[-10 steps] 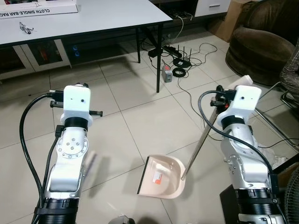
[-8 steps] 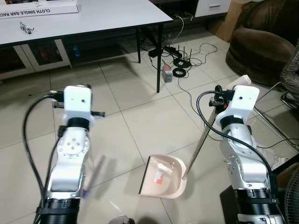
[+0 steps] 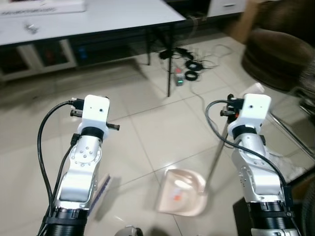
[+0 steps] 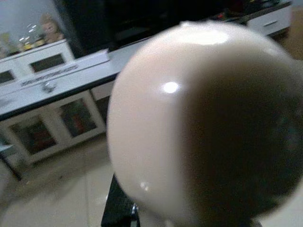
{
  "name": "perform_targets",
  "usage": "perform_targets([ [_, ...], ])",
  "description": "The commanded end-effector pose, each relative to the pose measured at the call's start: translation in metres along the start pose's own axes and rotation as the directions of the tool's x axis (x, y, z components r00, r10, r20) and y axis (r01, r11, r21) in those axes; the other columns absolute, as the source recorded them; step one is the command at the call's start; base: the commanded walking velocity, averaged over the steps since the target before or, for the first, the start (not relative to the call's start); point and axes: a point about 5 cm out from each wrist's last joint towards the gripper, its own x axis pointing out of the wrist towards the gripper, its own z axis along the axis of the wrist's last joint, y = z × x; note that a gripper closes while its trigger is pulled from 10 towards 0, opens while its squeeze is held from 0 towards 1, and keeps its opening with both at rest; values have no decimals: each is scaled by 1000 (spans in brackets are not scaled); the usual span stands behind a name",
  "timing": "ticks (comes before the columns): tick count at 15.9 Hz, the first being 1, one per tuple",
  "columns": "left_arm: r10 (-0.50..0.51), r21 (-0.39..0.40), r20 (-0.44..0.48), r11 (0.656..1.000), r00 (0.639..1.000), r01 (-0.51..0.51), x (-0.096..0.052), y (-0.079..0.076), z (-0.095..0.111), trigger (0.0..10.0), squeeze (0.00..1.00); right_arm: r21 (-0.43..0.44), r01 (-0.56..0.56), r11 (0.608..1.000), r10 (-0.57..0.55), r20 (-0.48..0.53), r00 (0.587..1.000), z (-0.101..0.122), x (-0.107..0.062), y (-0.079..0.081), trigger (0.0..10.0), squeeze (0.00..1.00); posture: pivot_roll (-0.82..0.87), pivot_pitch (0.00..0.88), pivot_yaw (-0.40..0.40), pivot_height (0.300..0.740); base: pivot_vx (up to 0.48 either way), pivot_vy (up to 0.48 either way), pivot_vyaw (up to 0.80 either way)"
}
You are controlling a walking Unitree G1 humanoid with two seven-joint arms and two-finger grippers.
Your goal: Sweep floor
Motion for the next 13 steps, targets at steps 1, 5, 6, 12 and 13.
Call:
perform_targets([
  [1,27,23,17,999,1000,-27,-1,7,3,10000,0,21,-20,1000,19,37,999,8,0,4,10000,0,-12,17,35,740,0,0,800],
  [5,-7,-3,16,1000,1000,7,-3,1,0,10000,0,45,-18,999,17,11,1000,2,-1,8,10000,0,4,0,42,740,0,0,800],
  [6,-20,-4,11,1000,1000,20,-5,-2,0,10000,0,52,-8,999,8,3,1000,0,-1,7,10000,0,12,0,46,740,0,0,800],
  [12,-69,-30,-8,997,998,69,-7,-9,-3,10000,0,115,40,993,-34,-58,998,-10,-4,3,10000,0,21,0,51,740,0,0,68],
  [13,-76,-31,-8,997,997,76,-6,-10,-3,10000,0,116,48,992,-41,-61,997,-10,-4,1,10000,0,19,0,52,740,0,0,0],
])
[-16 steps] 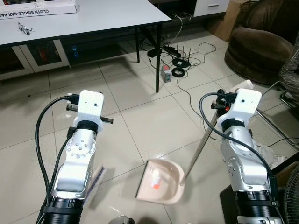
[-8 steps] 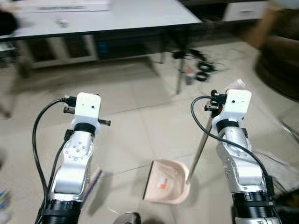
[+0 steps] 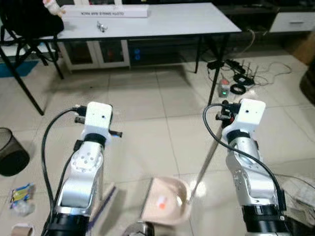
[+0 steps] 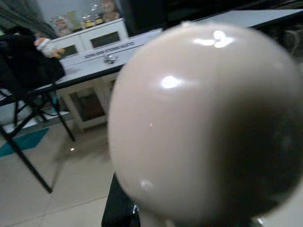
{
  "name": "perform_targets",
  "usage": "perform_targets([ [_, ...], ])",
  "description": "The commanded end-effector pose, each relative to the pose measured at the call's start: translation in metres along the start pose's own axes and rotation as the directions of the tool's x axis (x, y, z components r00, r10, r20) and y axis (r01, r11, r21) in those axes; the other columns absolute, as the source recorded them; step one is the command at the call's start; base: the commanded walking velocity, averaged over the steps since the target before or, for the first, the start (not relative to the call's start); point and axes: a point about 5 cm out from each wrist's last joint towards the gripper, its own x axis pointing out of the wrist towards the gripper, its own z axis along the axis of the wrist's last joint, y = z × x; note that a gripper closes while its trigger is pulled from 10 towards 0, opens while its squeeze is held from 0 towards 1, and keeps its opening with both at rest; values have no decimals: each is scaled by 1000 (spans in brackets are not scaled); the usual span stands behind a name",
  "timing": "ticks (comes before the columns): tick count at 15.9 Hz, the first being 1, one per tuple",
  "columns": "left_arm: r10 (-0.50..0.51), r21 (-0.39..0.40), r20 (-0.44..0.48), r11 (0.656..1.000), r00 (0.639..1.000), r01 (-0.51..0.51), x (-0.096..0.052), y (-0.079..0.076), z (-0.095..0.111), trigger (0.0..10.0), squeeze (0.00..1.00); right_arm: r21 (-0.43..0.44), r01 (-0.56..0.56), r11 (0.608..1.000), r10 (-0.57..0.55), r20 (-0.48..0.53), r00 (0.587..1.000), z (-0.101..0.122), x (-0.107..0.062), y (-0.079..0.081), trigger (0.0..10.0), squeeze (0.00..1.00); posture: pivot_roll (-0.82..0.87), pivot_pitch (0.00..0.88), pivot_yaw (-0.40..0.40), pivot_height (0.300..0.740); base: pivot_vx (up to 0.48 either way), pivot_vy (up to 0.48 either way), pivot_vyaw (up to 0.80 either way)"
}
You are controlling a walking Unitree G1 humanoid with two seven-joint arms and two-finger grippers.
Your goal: Sweep floor
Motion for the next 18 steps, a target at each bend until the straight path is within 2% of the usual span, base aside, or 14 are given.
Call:
perform_targets([
  [1,-8,9,32,1000,999,7,1,0,7,10000,0,10,24,1000,-24,3,1000,2,2,-4,10000,0,18,0,52,740,0,0,0],
  [4,-24,21,27,1000,999,23,4,-4,8,10000,0,10,29,1000,-29,-3,1000,3,4,-6,10000,0,8,0,37,740,0,0,0],
  [7,-13,-7,11,1000,1000,13,6,-5,6,10000,0,2,23,1000,-23,11,1000,11,5,-4,10000,0,-26,0,49,740,0,0,0],
  [13,-22,-36,18,999,1000,23,9,-7,9,10000,0,1,28,1000,-28,-1,1000,9,2,-6,10000,0,-33,0,39,740,0,0,0],
  [18,-12,-43,3,999,1000,12,6,-6,5,10000,0,-4,24,1000,-24,-26,999,8,4,-8,10000,0,-34,0,22,740,0,383,0],
])
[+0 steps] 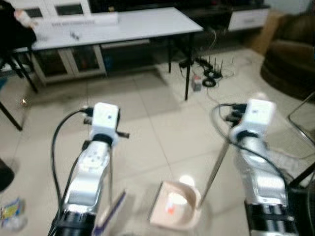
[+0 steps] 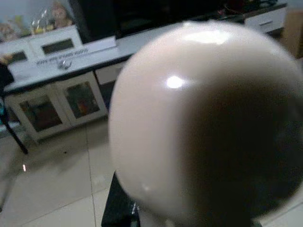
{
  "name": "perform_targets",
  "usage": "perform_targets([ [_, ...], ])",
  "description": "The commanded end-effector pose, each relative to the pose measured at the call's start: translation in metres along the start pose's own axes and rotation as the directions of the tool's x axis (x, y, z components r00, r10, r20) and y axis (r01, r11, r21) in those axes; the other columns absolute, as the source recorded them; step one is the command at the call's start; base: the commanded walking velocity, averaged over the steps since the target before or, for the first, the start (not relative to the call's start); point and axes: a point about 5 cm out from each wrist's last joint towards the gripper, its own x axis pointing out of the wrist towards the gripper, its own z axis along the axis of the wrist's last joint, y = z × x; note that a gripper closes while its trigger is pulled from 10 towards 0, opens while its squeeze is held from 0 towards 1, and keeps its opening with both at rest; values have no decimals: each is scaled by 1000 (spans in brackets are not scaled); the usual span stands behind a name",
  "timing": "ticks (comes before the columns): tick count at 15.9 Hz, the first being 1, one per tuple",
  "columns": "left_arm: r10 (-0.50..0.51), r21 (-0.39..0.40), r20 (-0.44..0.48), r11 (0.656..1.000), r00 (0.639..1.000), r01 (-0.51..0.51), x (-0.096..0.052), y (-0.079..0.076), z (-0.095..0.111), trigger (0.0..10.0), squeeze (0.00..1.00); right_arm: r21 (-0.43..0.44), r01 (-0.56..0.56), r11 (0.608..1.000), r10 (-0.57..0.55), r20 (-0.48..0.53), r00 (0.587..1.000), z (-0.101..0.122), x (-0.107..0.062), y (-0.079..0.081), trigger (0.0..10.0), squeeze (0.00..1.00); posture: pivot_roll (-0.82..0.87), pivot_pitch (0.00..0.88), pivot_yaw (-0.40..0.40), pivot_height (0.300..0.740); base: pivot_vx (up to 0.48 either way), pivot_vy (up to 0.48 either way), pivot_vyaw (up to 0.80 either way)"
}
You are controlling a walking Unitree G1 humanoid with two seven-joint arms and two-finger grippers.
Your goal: Sweep floor
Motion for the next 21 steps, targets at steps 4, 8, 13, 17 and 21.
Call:
perform_targets([
  [4,34,19,14,999,999,-34,0,9,4,10000,0,13,-54,998,53,24,998,9,2,15,10000,0,-26,0,24,740,0,480,0],
  [8,23,44,21,999,1000,-24,1,10,6,10000,0,23,-46,999,46,14,999,7,1,16,10000,0,6,0,23,740,0,480,0],
  [13,29,42,16,999,999,-30,1,10,5,10000,0,22,-48,999,48,8,999,7,1,16,10000,0,-1,0,22,740,0,480,0],
  [17,5,100,21,995,1000,-7,1,7,5,10000,0,21,-39,999,39,4,999,5,0,15,10000,0,-1,1,28,740,0,224,0],
  [21,-7,110,28,994,1000,4,2,5,7,10000,0,25,-30,999,30,-2,1000,4,-2,14,10000,0,-4,4,35,740,0,-439,0],
])
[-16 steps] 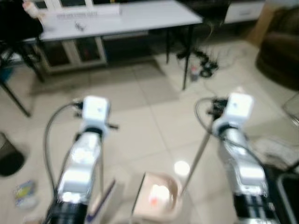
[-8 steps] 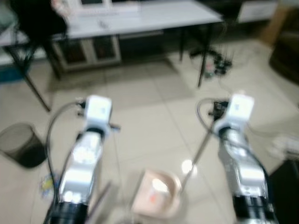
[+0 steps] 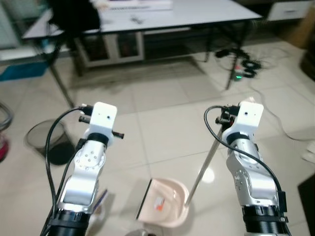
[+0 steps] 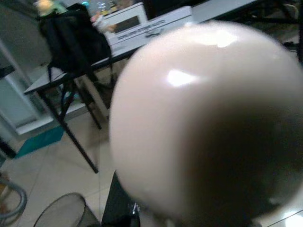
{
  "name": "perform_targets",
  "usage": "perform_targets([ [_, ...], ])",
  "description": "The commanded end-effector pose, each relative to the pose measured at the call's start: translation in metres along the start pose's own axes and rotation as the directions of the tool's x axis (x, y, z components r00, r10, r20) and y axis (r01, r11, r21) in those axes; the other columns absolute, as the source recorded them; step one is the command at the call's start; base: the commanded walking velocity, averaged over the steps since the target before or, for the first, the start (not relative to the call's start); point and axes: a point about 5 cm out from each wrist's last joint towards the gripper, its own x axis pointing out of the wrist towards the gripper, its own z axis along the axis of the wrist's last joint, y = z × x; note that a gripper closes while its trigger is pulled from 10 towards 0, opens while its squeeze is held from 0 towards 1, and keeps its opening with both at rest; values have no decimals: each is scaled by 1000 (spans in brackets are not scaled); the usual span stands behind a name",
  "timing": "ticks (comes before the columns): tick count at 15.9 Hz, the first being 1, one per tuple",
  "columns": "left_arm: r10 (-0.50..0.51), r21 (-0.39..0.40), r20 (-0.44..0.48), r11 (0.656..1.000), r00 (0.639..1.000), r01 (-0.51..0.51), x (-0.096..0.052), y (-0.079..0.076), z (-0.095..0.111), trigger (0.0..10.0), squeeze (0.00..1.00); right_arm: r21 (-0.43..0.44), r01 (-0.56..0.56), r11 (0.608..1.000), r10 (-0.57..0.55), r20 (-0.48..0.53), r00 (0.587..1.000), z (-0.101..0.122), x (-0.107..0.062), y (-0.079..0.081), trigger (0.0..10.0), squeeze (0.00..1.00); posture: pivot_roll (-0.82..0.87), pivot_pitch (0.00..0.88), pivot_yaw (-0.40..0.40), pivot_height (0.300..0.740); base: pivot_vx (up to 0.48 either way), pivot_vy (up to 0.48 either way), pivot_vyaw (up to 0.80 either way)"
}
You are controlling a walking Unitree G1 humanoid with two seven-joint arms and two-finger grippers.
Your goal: Sweep floor
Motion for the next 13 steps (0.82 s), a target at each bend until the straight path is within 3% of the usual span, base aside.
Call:
perform_targets([
  [1,-13,-38,42,999,999,14,2,-5,10,10000,0,-4,28,1000,-27,36,999,10,1,-7,10000,0,-8,7,37,740,0,0,0],
  [13,-29,-87,29,996,999,32,-3,-8,9,10000,0,-3,30,1000,-30,42,999,13,-2,-6,10000,0,-26,37,39,740,0,0,0],
])
